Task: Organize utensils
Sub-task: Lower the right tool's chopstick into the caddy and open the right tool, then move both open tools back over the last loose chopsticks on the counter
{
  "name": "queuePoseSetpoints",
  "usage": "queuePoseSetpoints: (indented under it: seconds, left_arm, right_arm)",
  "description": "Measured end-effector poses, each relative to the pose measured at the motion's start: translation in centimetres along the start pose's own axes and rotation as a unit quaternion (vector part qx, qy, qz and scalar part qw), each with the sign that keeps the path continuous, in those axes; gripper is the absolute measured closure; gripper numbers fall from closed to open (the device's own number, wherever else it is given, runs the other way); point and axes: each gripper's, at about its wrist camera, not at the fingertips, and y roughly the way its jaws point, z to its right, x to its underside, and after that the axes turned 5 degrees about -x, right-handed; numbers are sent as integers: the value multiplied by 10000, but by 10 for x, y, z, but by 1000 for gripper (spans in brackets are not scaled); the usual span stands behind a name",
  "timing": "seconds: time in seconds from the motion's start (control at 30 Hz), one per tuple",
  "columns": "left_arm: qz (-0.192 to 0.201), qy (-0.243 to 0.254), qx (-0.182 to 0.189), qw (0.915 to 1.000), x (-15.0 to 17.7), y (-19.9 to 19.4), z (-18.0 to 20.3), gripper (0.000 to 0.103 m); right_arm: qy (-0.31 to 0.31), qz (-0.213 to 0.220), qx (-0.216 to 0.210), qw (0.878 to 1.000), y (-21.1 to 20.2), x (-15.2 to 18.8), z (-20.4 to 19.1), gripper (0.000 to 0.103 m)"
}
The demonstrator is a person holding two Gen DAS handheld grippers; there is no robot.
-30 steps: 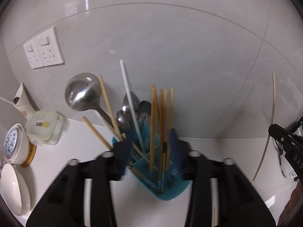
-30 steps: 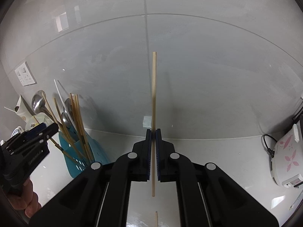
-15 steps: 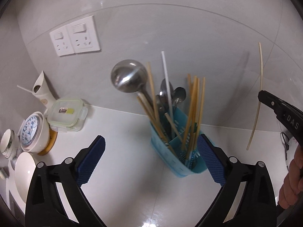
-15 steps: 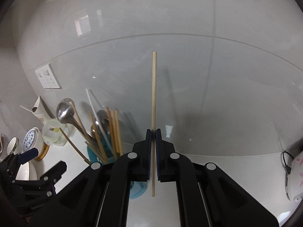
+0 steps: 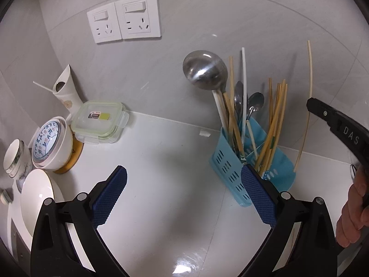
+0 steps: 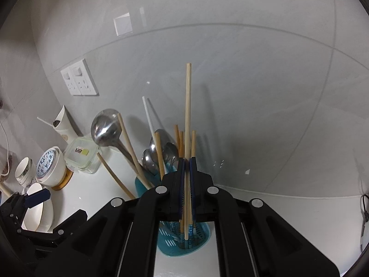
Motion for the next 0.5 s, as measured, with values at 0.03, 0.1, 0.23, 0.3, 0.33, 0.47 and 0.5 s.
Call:
queuePoseSetpoints:
  seconds: [0.03, 0.1, 0.23, 0.3, 0.33, 0.47, 0.5]
  left_arm:
    - [-12, -11, -8, 10000, 1, 2, -1, 6]
    - [-31, -17, 2, 10000, 1, 4, -2, 6]
    - [-21, -21, 50, 10000, 0, 6, -2, 6]
    - [-9, -6, 52, 10000, 0, 7, 0, 6]
    - [-2, -9, 59, 10000, -1, 7, 0, 6]
    - [8, -11, 106, 9999, -2, 8, 4, 6]
    - [10, -7, 125, 9999, -2, 8, 5, 6]
  right_arm:
    - [-28, -23, -4, 10000, 3, 2, -2, 98]
    - [-57, -80, -21, 9999, 6, 6, -5, 97]
    - [-84, -161, 14, 9998, 10, 9, -6, 91]
    - [-41, -178, 30, 9998, 9, 11, -3, 77]
    - [-21, -160, 69, 9998, 8, 12, -2, 66]
    - [31, -103, 157, 9998, 1, 14, 5, 45]
    - [43, -80, 177, 9998, -1, 15, 8, 39]
